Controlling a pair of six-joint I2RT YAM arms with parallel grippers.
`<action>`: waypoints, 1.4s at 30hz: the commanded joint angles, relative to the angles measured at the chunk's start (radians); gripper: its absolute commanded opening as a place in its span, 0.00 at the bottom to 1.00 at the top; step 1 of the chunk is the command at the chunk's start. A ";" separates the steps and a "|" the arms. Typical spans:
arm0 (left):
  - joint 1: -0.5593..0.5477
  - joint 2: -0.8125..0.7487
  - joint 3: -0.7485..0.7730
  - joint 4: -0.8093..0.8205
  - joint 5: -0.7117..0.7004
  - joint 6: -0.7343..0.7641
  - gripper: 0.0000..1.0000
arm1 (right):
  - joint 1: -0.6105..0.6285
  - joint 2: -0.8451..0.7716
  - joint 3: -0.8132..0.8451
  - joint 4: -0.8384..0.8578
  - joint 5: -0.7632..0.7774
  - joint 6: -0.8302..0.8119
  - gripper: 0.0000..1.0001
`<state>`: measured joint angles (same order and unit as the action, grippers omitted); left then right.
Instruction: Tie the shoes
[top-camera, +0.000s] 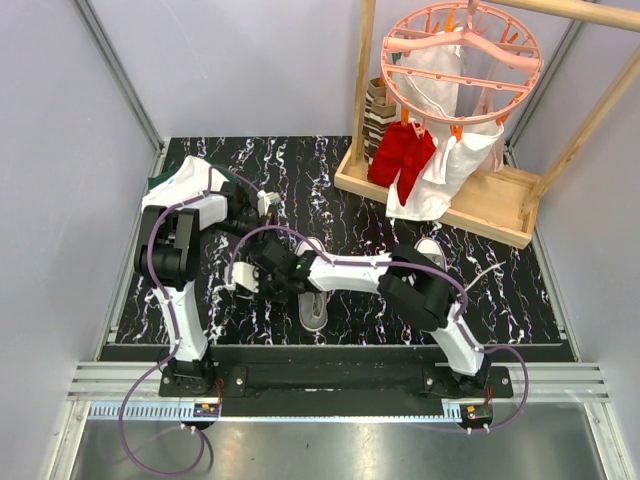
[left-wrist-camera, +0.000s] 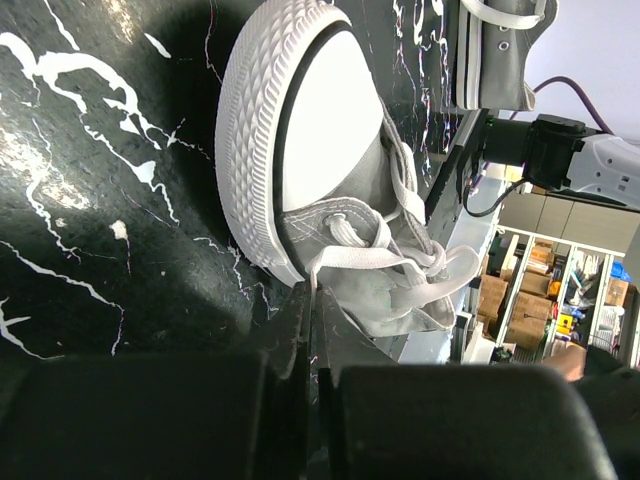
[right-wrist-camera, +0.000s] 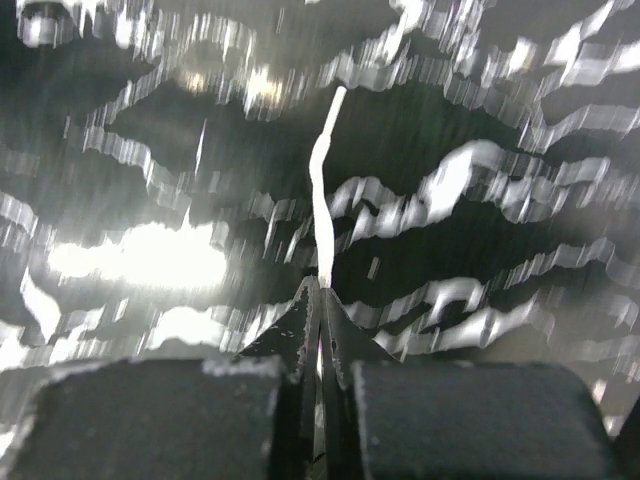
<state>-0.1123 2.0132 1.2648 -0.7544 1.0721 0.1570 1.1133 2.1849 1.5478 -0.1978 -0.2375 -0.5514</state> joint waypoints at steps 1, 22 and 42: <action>0.002 -0.050 0.002 0.003 -0.003 0.016 0.00 | -0.003 -0.177 -0.052 -0.123 0.049 0.041 0.00; 0.033 -0.314 0.051 -0.201 -0.175 0.134 0.00 | -0.397 -0.942 -0.502 -0.361 -0.066 0.349 0.00; 0.143 -0.390 0.145 -0.195 -0.412 0.073 0.00 | -0.540 -1.114 -0.698 -0.367 -0.029 0.320 0.00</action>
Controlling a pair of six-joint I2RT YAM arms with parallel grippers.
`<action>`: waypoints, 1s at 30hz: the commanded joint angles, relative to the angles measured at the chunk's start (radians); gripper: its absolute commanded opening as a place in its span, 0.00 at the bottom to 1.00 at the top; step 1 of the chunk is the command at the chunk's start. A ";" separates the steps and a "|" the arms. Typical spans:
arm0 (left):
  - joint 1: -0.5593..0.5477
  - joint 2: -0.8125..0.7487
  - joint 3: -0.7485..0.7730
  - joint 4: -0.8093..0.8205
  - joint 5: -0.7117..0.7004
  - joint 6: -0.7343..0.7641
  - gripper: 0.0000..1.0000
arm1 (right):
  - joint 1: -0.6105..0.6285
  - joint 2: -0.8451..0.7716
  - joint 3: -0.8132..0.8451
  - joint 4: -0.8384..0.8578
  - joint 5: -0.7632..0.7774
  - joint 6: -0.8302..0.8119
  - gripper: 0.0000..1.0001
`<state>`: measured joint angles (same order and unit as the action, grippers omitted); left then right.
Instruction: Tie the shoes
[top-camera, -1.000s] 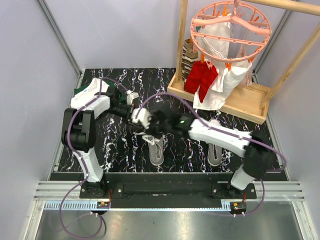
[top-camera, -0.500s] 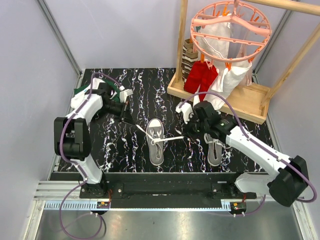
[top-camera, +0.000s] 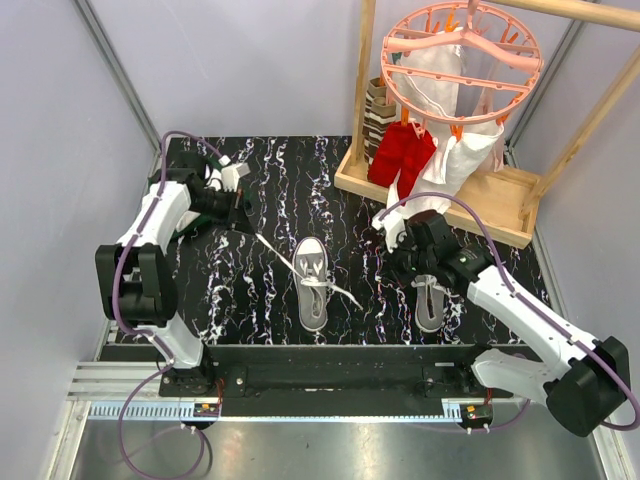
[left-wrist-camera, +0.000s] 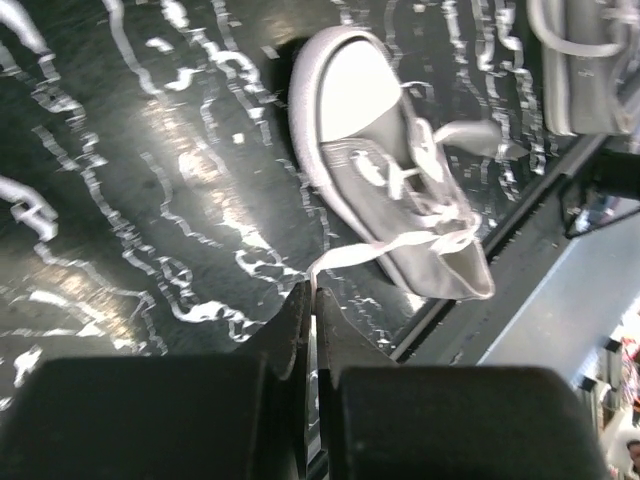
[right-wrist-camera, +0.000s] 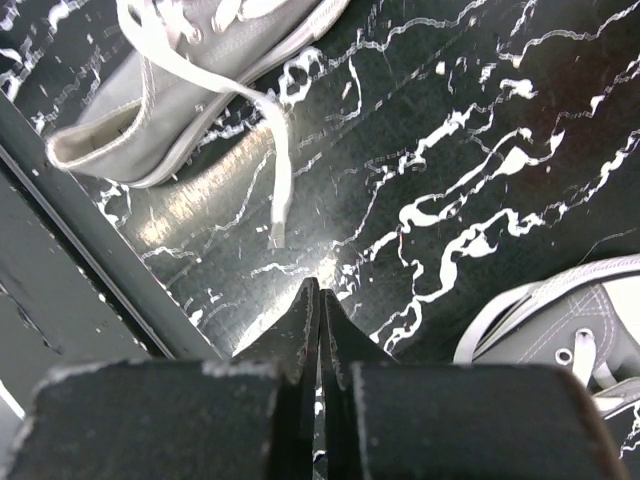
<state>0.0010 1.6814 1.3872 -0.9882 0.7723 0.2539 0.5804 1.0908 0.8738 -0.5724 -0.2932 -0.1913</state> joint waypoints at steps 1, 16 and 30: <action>0.033 -0.075 0.018 0.049 -0.125 -0.025 0.00 | -0.007 -0.020 -0.028 0.011 0.022 -0.048 0.00; 0.021 -0.061 -0.074 0.092 -0.005 -0.027 0.00 | 0.015 0.239 0.005 0.083 -0.207 -0.336 0.77; 0.017 -0.035 -0.093 0.123 0.024 -0.036 0.00 | 0.229 0.582 0.056 0.256 0.118 -0.266 0.70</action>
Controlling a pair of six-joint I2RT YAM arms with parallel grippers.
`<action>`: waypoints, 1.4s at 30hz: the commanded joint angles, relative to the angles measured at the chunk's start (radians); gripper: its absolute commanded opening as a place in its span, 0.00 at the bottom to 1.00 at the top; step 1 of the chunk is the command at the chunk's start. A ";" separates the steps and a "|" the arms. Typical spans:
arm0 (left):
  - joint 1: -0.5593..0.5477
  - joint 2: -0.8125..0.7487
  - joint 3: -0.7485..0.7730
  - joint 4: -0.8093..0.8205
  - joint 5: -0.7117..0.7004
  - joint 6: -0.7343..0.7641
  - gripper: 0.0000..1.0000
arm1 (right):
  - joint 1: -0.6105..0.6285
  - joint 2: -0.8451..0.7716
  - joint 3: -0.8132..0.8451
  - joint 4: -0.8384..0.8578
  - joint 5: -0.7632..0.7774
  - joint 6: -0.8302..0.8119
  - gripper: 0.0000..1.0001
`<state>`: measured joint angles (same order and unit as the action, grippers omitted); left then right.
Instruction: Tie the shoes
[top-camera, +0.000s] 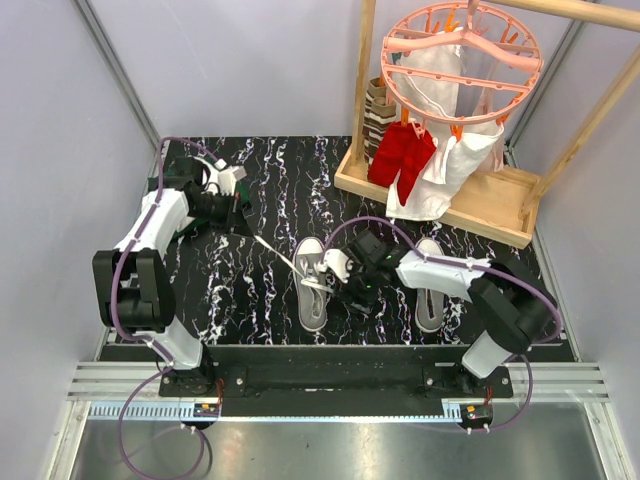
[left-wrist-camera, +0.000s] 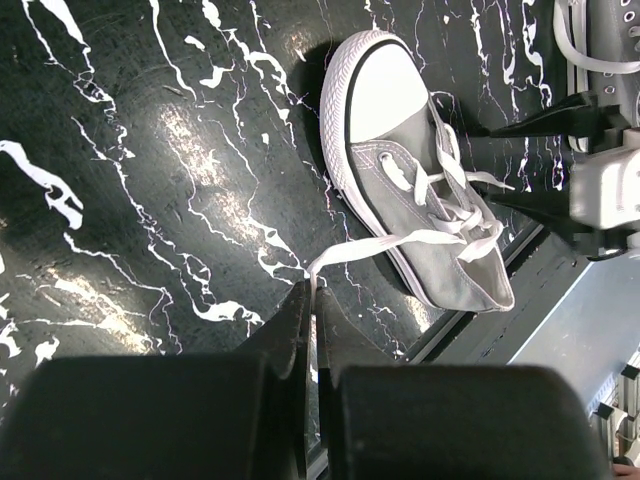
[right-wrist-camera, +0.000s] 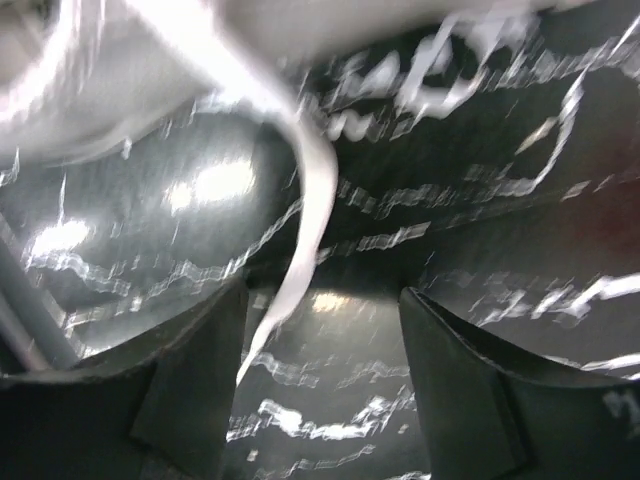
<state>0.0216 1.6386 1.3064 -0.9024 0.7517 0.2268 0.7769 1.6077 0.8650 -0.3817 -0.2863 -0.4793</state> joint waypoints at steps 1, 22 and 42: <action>-0.002 0.009 -0.015 0.042 0.044 -0.010 0.00 | 0.039 0.080 0.081 0.063 0.119 0.022 0.69; 0.023 0.030 0.111 -0.052 -0.099 0.101 0.00 | -0.031 -0.230 -0.018 -0.193 0.282 -0.012 0.00; 0.129 0.003 0.155 -0.043 -0.310 0.154 0.00 | -0.074 -0.356 -0.078 -0.281 0.187 -0.033 0.00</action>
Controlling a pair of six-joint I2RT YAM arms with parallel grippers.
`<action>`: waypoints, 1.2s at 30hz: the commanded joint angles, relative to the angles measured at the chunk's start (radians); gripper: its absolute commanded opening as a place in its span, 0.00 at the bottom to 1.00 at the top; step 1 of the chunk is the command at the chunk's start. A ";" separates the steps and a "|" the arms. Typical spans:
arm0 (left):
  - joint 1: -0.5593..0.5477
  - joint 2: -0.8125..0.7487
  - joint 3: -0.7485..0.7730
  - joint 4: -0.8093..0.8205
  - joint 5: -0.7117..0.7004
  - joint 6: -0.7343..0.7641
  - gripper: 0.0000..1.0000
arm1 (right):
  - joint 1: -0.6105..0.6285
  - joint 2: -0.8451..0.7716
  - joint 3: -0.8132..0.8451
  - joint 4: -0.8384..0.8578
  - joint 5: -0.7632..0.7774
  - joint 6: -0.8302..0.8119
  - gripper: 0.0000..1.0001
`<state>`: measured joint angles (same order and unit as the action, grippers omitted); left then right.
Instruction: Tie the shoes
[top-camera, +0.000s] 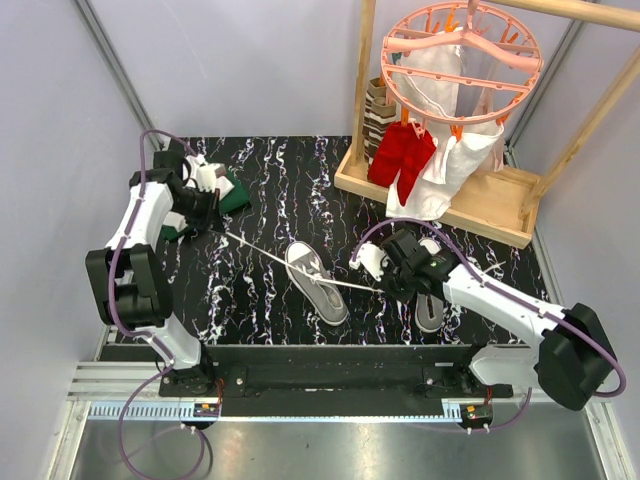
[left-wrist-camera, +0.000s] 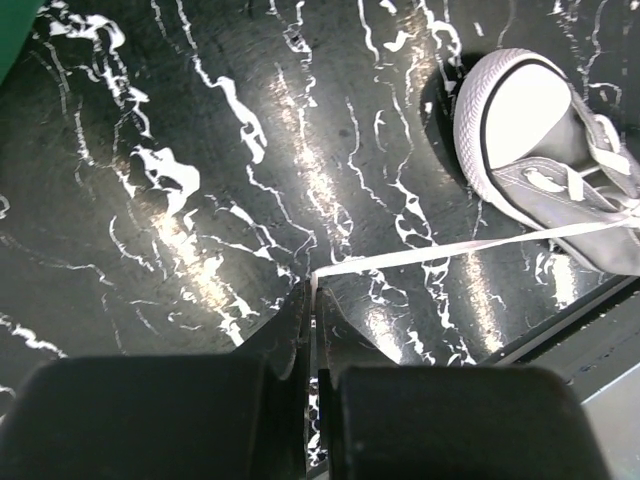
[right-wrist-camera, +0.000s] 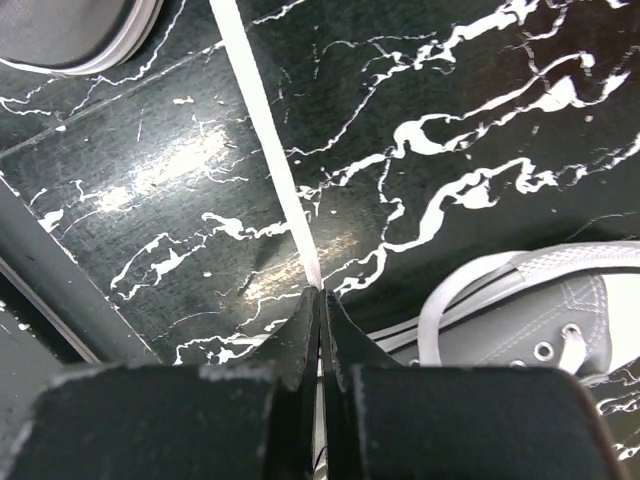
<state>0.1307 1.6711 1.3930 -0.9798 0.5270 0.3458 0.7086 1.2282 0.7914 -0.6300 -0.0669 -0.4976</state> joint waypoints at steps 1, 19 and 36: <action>0.020 -0.015 0.075 0.035 -0.088 0.038 0.00 | -0.006 0.031 -0.006 -0.031 -0.048 -0.018 0.00; -0.351 0.199 -0.069 0.090 0.088 -0.077 0.00 | 0.143 0.526 0.261 0.084 -0.208 -0.009 0.00; -0.398 0.377 0.043 0.178 0.294 -0.146 0.00 | 0.190 0.591 0.365 0.119 -0.266 0.113 0.00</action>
<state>-0.2646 2.0380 1.4029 -0.8360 0.7197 0.2192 0.8803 1.8145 1.1225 -0.5362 -0.2989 -0.4263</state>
